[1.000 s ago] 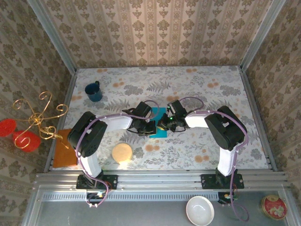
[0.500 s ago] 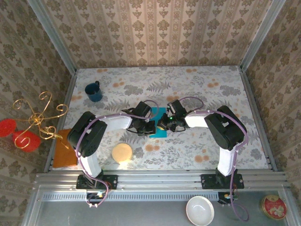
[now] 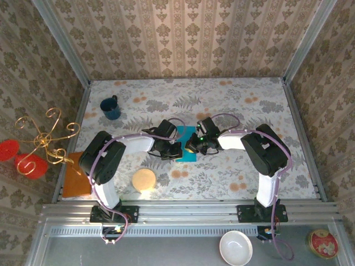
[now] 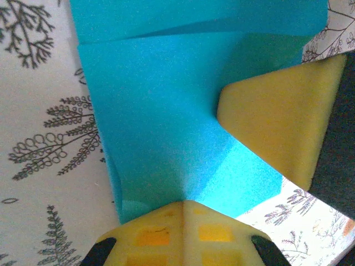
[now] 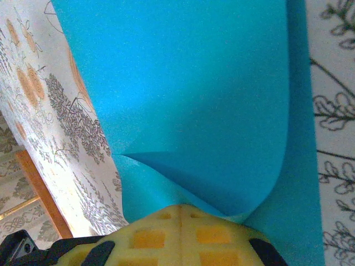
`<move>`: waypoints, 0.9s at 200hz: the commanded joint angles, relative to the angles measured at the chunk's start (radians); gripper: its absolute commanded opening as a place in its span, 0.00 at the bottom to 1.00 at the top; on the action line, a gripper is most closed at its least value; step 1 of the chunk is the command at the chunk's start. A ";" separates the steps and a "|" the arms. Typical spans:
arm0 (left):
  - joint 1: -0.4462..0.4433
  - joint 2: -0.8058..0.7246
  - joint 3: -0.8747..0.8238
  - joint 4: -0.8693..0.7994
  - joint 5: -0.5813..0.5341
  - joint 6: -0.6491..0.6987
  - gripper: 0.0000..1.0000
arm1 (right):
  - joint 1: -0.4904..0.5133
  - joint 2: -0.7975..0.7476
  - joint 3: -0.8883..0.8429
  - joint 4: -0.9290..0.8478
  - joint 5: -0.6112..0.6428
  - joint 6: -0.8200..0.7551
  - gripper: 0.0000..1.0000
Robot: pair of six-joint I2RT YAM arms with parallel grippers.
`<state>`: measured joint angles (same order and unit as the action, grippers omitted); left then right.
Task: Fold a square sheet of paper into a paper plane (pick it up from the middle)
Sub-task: Fold the triangle a second time at the center of the table.
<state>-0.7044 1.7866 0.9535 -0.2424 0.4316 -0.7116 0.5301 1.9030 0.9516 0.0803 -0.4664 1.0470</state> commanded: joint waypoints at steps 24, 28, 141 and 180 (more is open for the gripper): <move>0.006 -0.015 -0.073 -0.158 -0.007 0.063 0.01 | -0.010 0.081 -0.028 -0.169 0.102 -0.014 0.00; 0.006 -0.020 -0.078 -0.167 -0.008 0.066 0.01 | -0.010 0.082 -0.029 -0.170 0.102 -0.015 0.00; 0.010 -0.182 -0.067 -0.023 -0.020 -0.017 0.01 | -0.010 0.076 -0.026 -0.153 0.101 -0.017 0.00; 0.021 -0.071 -0.008 -0.020 -0.031 -0.024 0.00 | -0.010 0.078 -0.024 -0.141 0.094 -0.009 0.00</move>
<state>-0.6975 1.6535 0.9115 -0.2764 0.4179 -0.7147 0.5297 1.9049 0.9569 0.0719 -0.4671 1.0435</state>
